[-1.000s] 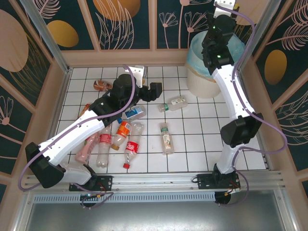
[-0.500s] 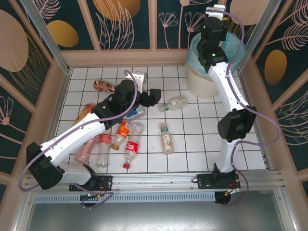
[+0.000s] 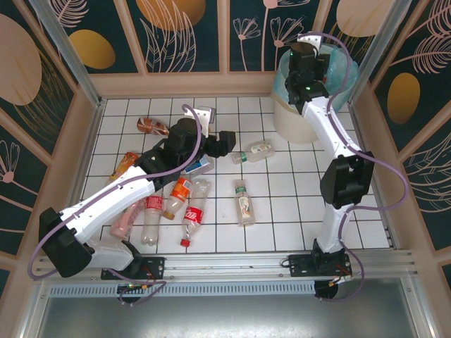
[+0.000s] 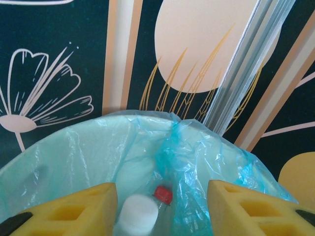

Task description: Put the plastic bottles in the bin

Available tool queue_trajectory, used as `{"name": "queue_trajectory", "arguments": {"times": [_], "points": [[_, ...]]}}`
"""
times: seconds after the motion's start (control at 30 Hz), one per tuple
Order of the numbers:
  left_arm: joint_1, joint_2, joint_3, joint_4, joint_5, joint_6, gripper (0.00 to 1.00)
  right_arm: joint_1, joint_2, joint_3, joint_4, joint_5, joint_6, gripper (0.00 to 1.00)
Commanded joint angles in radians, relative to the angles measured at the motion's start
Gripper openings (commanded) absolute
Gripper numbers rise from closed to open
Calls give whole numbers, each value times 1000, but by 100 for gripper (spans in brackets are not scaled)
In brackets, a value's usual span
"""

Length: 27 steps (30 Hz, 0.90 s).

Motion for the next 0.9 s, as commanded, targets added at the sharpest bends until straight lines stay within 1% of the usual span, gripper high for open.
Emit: {"name": "queue_trajectory", "arguments": {"times": [0.0, 0.2, 0.37, 0.47, 0.6, 0.67, 0.73, 0.8, 0.87], "points": [[-2, -7, 1, 38, -15, -1, 84, 0, -66, 41, 2, -13, 41, 50], [-2, 0, 1, 37, -24, 8, 85, 2, -94, 62, -29, -51, 69, 46], [-2, 3, 2, 32, -41, 18, 85, 39, -128, 66, -56, -71, 74, 46], [-1, 0, 11, 11, -55, 22, 85, 89, -161, 63, -90, -107, 94, 46], [-2, -20, 10, -47, -78, 20, 85, 200, -217, 9, -144, -188, 116, 46], [-1, -50, -11, -85, -103, 5, 85, 262, -256, -62, -165, -266, 131, 47], [-1, -88, -47, -123, -127, -19, 86, 322, -307, -164, -156, -382, 130, 48], [-2, -132, -90, -168, -154, -51, 86, 373, -371, -325, -81, -507, 98, 48], [-1, -185, -141, -224, -179, -97, 86, 415, -447, -515, 29, -589, 61, 48]]}}
